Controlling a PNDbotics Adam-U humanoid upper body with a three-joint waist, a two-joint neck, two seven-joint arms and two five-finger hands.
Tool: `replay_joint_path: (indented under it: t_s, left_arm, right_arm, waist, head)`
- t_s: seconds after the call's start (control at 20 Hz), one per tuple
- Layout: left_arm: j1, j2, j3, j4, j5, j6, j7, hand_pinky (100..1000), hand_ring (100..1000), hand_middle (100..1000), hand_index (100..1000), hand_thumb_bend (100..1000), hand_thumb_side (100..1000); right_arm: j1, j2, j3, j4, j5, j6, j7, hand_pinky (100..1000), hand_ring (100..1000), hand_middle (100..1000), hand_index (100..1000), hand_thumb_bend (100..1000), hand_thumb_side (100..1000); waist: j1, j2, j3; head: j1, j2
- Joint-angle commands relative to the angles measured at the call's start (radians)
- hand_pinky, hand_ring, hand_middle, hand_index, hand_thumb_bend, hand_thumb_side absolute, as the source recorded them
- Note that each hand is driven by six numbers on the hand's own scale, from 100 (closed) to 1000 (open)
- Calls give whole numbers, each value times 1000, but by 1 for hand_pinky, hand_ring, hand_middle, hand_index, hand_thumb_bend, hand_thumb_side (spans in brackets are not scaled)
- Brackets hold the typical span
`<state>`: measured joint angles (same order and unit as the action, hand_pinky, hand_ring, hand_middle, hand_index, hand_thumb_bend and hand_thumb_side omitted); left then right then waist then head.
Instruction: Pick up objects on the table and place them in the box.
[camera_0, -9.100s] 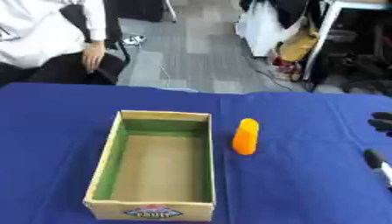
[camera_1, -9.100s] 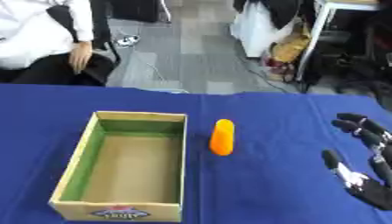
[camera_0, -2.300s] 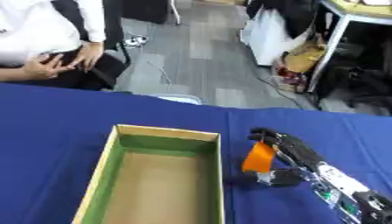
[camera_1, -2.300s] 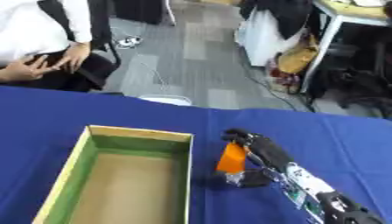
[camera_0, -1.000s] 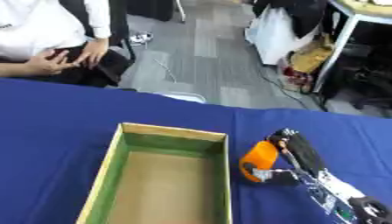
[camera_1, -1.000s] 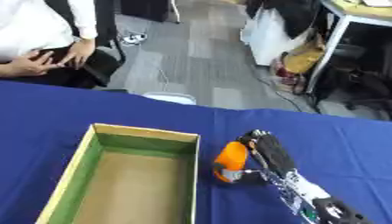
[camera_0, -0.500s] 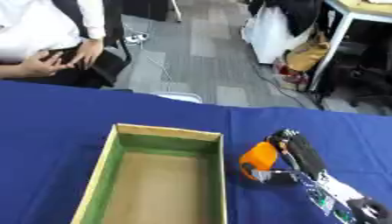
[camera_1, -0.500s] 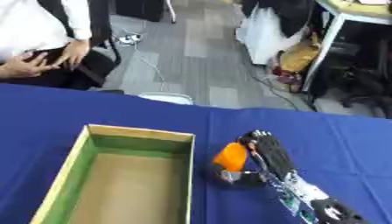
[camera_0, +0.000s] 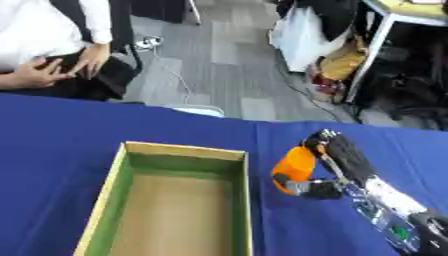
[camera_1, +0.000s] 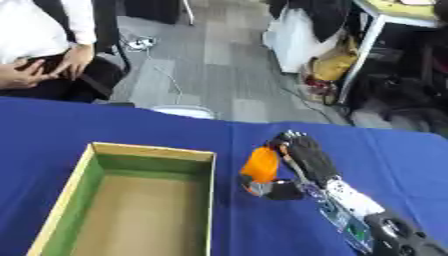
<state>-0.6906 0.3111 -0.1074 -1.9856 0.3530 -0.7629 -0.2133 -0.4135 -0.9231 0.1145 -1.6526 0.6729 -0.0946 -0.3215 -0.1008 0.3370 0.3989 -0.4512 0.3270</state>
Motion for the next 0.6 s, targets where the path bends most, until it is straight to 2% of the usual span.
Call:
replay_joint_path:
  t_s: [0.05,0.3,0.6]
  left_arm:
    - [-10,20,11,-14,-3,0,7,1000,935,953,977,356,891]
    - [-14,16,7,-14,-3,2,4,1000,934,953,978,353,894]
    - [-22,7,-1,-14,0,11,-20,1000,933,953,978,351,895]
  right_arm:
    - [-24,-35,9,-86,-29,13,52,100,100,100,100,296,541]
    - [-43,-19,37,-159,-51,10,102,100,100,100,101,306,537]
    - [-69,17,76,-193,-83,-15,123,100,100,100,108,321,535]
  waist:
    - [6,-25,1]
    - [3,-25,7]
    - [1,-26,20]
  head:
    - [-17,8]
    - [-29,19]
    - [-45,30]
